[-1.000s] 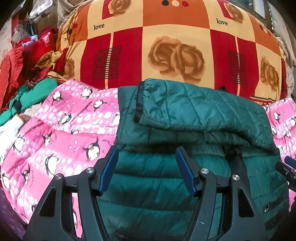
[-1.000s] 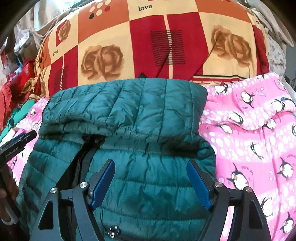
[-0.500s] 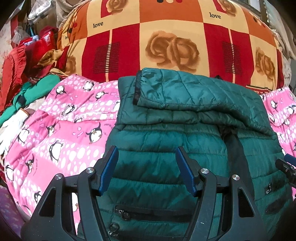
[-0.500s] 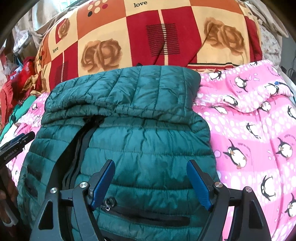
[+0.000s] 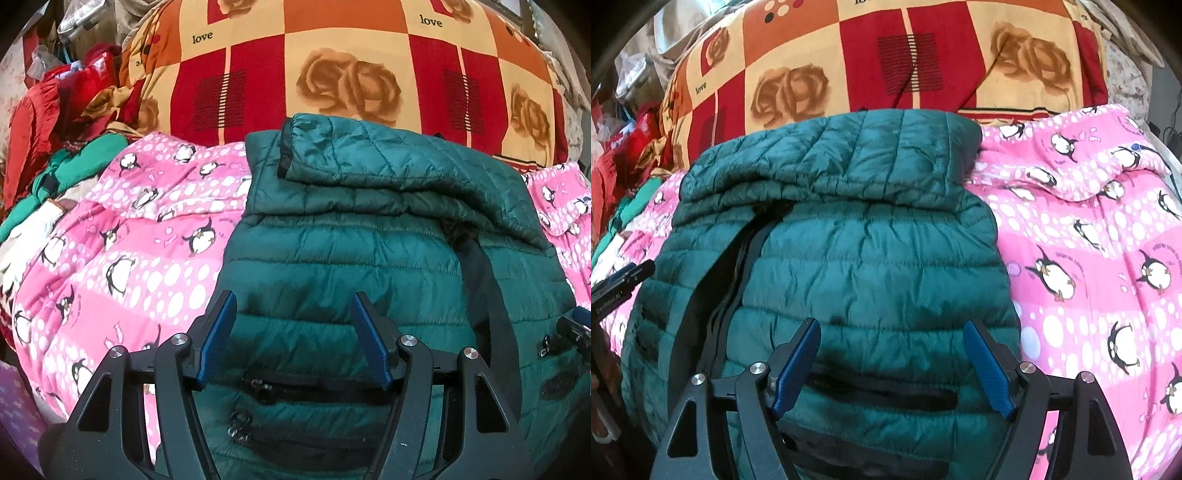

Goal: Fold large clothes

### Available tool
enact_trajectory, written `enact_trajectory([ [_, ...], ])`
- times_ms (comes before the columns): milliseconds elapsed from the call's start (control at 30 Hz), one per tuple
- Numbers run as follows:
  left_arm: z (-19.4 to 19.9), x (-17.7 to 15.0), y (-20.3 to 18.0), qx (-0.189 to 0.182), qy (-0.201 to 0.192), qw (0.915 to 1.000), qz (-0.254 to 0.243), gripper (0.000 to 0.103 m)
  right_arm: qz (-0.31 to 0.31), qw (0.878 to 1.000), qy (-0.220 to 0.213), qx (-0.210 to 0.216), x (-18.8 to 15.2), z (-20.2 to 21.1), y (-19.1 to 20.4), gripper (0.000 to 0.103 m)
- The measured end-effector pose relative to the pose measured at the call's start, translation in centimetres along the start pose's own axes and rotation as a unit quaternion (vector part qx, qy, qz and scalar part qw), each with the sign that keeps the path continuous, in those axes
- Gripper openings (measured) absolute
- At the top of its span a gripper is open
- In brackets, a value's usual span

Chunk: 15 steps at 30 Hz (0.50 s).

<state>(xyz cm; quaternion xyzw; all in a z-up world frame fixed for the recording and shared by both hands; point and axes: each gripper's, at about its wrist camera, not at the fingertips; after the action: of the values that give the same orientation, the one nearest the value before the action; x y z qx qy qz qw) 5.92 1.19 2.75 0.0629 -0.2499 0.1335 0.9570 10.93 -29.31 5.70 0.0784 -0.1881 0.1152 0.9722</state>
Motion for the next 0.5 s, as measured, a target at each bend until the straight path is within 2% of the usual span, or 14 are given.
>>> enact_trajectory([
  [233,0.8,-1.6,0.4,0.0,0.006,1.0,-0.007,0.064,0.011,1.0,0.007,-0.004,-1.9,0.5,0.2,0.077],
  [500,1.4,-3.6,1.7,-0.037,0.028,0.9989,0.001,0.064,0.008,1.0,0.007,-0.014,-3.6,1.5,0.2,0.077],
])
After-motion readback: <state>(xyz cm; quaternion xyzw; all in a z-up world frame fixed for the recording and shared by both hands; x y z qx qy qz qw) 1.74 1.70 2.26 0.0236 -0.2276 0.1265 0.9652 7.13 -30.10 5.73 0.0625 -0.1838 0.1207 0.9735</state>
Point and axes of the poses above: each gripper's, at about its wrist camera, not at the fingertips, and z roughly against the way its jaws point, y to its left, x to its top, and after that the axes turned 9 degrees about y, right-handed
